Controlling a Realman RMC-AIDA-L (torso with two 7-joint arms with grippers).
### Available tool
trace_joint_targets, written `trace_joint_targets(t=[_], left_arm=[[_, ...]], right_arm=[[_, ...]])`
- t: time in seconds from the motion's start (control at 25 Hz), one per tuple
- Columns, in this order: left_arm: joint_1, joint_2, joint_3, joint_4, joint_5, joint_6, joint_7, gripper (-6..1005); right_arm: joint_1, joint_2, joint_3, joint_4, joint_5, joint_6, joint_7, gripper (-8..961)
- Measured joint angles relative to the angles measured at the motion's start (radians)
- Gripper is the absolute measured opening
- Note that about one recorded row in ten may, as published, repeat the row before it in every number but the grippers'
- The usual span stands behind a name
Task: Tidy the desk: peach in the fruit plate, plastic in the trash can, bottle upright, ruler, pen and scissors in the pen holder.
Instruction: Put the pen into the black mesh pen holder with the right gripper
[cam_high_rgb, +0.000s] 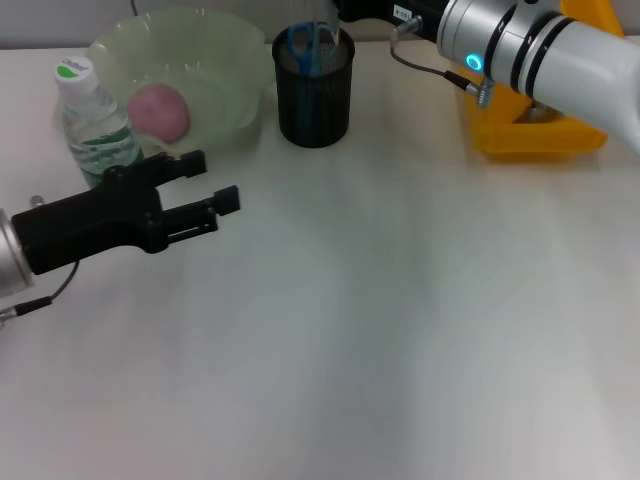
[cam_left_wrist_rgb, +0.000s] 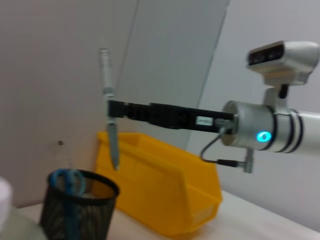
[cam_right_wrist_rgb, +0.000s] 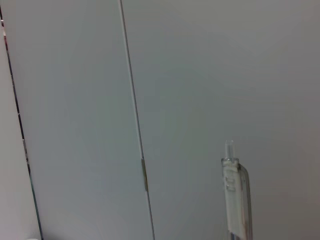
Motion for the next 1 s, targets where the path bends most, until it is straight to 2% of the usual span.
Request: trace_joint_targets(t=[0.32,1.0], left_arm=[[0.006,0.005,-0.010,0.003,-0.001,0.020,0.004,783],[-0.002,-0.004,-0.006,-0.005,0.002,0.015,0.016,783]], right_arm=[[-0.005,0.000,0.001,0.000,0.000,-0.008,-0.001,142],[-0.013,0.000,-0.001,0.000,0.024,-0.055,0.088,152]])
